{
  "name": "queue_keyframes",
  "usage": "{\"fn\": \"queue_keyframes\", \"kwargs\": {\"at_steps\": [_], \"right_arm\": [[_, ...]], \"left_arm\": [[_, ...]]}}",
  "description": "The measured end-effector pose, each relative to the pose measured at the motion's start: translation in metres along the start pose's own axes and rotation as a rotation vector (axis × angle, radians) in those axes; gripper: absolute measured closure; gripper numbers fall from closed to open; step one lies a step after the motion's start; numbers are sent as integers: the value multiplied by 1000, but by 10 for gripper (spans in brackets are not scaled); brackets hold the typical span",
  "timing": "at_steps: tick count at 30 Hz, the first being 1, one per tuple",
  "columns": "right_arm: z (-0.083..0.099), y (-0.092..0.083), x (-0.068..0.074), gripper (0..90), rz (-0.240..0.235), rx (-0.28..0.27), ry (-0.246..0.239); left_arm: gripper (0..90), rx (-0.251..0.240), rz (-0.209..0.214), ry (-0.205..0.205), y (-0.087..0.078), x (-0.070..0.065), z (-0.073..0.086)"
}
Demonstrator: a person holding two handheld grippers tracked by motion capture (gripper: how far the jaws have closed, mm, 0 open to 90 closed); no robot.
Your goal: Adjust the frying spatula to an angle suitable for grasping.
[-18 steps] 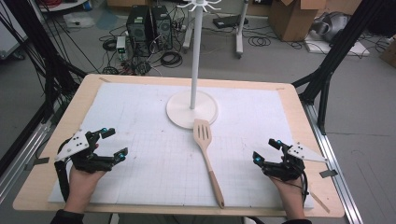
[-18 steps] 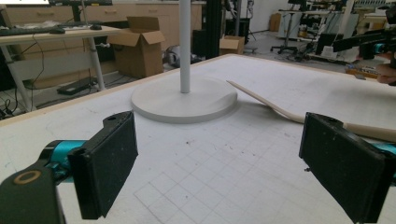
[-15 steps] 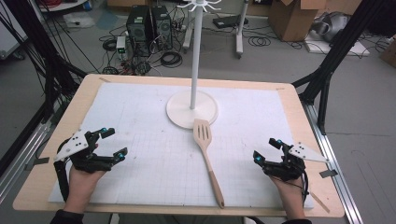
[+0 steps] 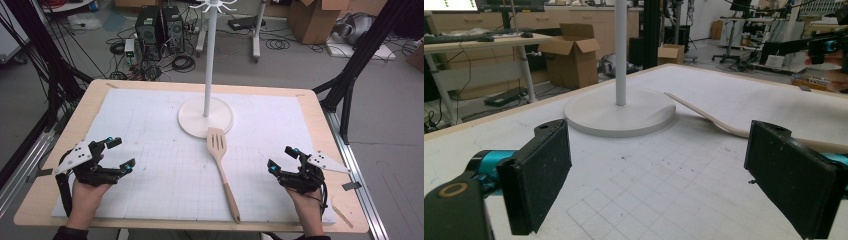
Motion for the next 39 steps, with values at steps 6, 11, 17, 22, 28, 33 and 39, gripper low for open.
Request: {"fn": "queue_keyframes", "kwargs": {"at_steps": [6,11,17,22,28,33,39], "right_arm": [[-9,8,18,103,7,5,-6],[-11,21,37,113,13,28,-24],[-5,41,59,154,14,85,-43],[9,61,74,160,28,167,-55],[21,77,86,160,34,231,-57],[30,87,93,184,34,286,-62],[42,99,101,282,34,364,-67]], "left_arm": [[119,-8,4,7,-3,-2,-3],[119,-17,0,2,-7,-2,-5],[119,-16,-8,2,-11,-1,-4],[119,-11,-10,0,-12,0,-3],[119,-13,-5,-3,-11,-1,-3],[119,-11,-3,-1,-10,-2,-2],[119,-11,-2,-5,-10,-1,-2]]}}
Point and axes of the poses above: each handheld gripper's, and its own axes: y roughly forward along the jaws, z roughly out of its underside, x roughly to its left, the point moved 6 cm from there along y, roughly forward along the jaws, and after that the axes turned 1 degree about -y, right-handed, at the moved point
